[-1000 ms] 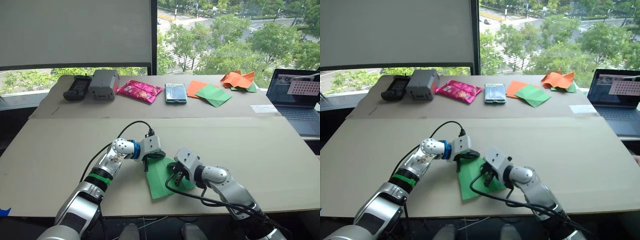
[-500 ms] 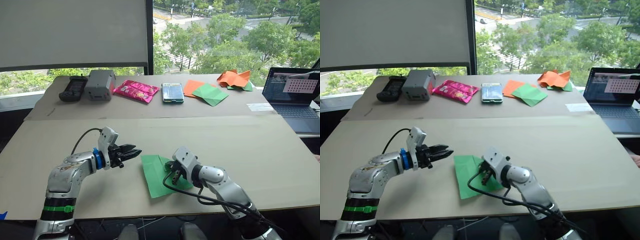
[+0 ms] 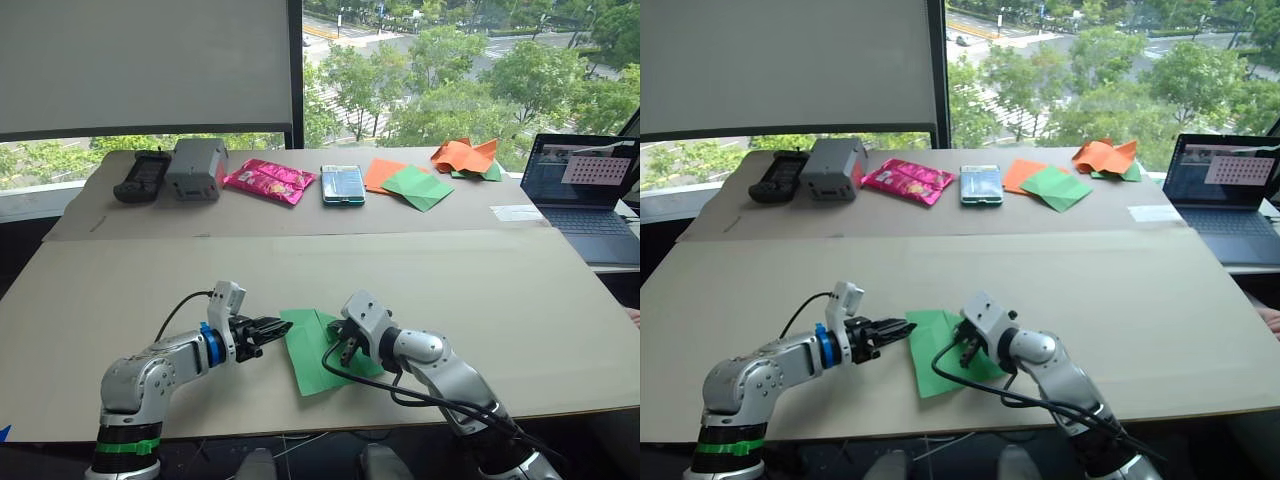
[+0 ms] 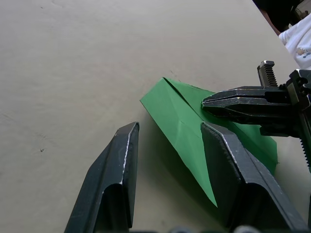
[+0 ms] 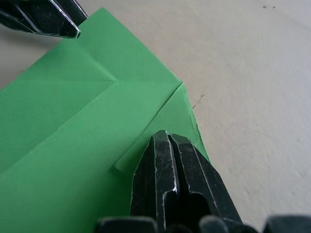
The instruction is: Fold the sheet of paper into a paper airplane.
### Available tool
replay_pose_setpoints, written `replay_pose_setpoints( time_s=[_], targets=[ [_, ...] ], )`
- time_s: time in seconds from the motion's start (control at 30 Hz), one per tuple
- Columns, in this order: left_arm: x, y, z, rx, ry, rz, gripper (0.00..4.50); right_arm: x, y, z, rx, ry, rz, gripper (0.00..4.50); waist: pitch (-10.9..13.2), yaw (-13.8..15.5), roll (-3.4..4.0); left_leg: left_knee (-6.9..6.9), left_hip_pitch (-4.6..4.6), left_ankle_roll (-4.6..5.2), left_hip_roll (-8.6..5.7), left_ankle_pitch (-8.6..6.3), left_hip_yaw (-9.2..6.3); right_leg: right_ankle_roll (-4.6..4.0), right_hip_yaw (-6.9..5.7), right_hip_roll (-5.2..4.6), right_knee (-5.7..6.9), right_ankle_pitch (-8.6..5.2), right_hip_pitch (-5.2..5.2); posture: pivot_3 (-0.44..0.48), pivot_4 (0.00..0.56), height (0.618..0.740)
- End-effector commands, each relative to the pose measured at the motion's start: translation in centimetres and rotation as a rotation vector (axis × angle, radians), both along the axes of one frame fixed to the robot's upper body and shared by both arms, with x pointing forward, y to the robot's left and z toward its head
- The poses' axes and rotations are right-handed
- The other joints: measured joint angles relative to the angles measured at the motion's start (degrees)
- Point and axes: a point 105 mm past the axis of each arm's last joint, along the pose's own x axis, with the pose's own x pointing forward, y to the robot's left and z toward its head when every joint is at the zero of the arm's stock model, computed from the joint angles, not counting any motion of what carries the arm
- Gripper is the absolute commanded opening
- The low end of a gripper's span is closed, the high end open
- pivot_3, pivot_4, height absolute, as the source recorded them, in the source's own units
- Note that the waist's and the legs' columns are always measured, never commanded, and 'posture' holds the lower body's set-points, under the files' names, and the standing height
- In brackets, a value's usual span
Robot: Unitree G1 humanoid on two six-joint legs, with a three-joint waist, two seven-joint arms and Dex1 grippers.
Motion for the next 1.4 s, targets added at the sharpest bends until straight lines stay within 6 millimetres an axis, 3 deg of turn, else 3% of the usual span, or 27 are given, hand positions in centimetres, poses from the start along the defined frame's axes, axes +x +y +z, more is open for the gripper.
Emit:
replay_pose_setpoints(
  time_s=[0.03, 0.1, 0.23, 0.47, 0.73, 1.07, 1.4],
  targets=[
    [-0.1, -0.2, 0.7, 0.005, -0.038, -0.015, 1.89, -0.2, -0.7, -1.5, -0.048, 0.051, -0.024, 0.0, 0.0, 0.0, 0.0, 0.0, -0.01, 0.0, 0.0, 0.0, 0.0, 0.0, 0.0, 0.0, 0.0, 0.0, -0.01, 0.0, 0.15, 0.718],
    [0.0, -0.2, 0.6, 0.028, -0.048, -0.023, 1.43, -0.3, -0.7, -1.5, -0.048, 0.05, -0.025, 0.0, 0.0, 0.0, 0.0, 0.0, -0.02, 0.0, 0.0, 0.0, 0.0, 0.0, 0.0, 0.0, -0.01, 0.0, -0.04, 0.0, 0.15, 0.718],
    [0.3, -0.6, 0.7, 0.061, -0.077, -0.052, 0.06, -0.3, -0.6, -1.3, -0.047, 0.048, -0.022, 0.0, 0.01, 0.05, 0.01, 0.0, -0.05, -0.01, 0.0, -0.01, 0.01, -0.01, 0.0, -0.02, -0.03, -0.01, -0.09, 0.0, 0.15, 0.718],
    [1.0, -1.1, 1.0, 0.203, -0.189, -0.159, 0.02, -0.2, -0.6, -0.8, -0.048, 0.039, -0.022, 0.0, 0.04, 0.14, 0.06, -0.01, -0.09, -0.02, -0.01, -0.01, 0.01, -0.02, 0.0, -0.03, -0.09, -0.01, -0.11, 0.0, 0.15, 0.718],
    [2.2, -1.8, 1.6, 0.485, -0.473, -0.373, 0.02, -0.3, 0.2, 0.2, -0.031, 0.026, -0.004, 0.0, 0.18, 0.23, 0.24, -0.06, -0.23, -0.03, -0.01, -0.02, 0.07, -0.03, 0.0, -0.07, -0.3, 0.0, -0.25, 0.0, 0.15, 0.718],
    [1.2, -4.0, 1.5, 0.402, -0.488, -0.517, 0.02, -0.2, 0.3, 0.3, -0.024, 0.029, -0.017, 0.0, 0.18, 0.32, 0.25, -0.06, -0.32, -0.02, 0.0, -0.01, 0.11, -0.03, 0.01, -0.06, -0.25, 0.0, -0.34, 0.0, 0.15, 0.718],
    [1.4, -3.6, 0.0, 0.404, -0.423, -0.515, 0.02, -0.2, 0.1, 0.4, -0.018, 0.029, -0.032, 0.0, 0.18, 0.33, 0.25, -0.05, -0.31, 0.0, -0.01, 0.0, 0.1, -0.03, 0.01, -0.04, -0.12, 0.0, -0.34, 0.0, 0.15, 0.718]
  ],
)
